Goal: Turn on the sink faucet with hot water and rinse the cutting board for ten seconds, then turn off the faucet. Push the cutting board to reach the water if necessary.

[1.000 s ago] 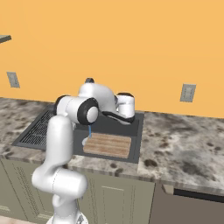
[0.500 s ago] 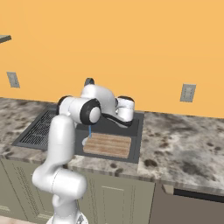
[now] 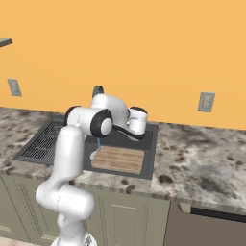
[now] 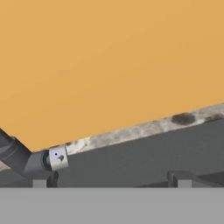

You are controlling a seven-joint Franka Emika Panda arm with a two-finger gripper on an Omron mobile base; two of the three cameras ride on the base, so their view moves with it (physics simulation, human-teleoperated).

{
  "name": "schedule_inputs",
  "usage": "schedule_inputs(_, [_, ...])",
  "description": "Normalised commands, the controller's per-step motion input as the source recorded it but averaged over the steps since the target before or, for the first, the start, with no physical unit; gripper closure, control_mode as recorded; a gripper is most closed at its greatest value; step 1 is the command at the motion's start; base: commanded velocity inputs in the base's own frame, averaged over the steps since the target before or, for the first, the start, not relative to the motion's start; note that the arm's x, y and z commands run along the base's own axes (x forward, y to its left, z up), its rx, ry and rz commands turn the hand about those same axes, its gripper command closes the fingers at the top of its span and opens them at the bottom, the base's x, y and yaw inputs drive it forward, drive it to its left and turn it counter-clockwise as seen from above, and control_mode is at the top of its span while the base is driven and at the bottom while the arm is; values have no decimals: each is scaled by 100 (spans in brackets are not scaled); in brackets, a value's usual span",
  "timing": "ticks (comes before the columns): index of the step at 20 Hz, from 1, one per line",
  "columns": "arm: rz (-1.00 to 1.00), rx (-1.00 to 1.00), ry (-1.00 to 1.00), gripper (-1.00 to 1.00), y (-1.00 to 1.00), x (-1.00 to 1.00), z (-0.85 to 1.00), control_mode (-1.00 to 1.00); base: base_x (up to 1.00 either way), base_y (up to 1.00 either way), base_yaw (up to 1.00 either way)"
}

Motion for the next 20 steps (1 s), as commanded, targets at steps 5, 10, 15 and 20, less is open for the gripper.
schedule_inputs(5, [0, 3, 0, -100, 0, 13, 0, -100, 0, 0, 0])
schedule_inputs(10, [1, 0, 0, -100, -2, 6, 0, -100, 0, 0, 0])
schedule_inputs(15, [0, 0, 0, -100, 0, 9, -11, -100, 0, 0, 0])
schedule_inputs(20, [0, 0, 0, -100, 0, 10, -10, -100, 0, 0, 0])
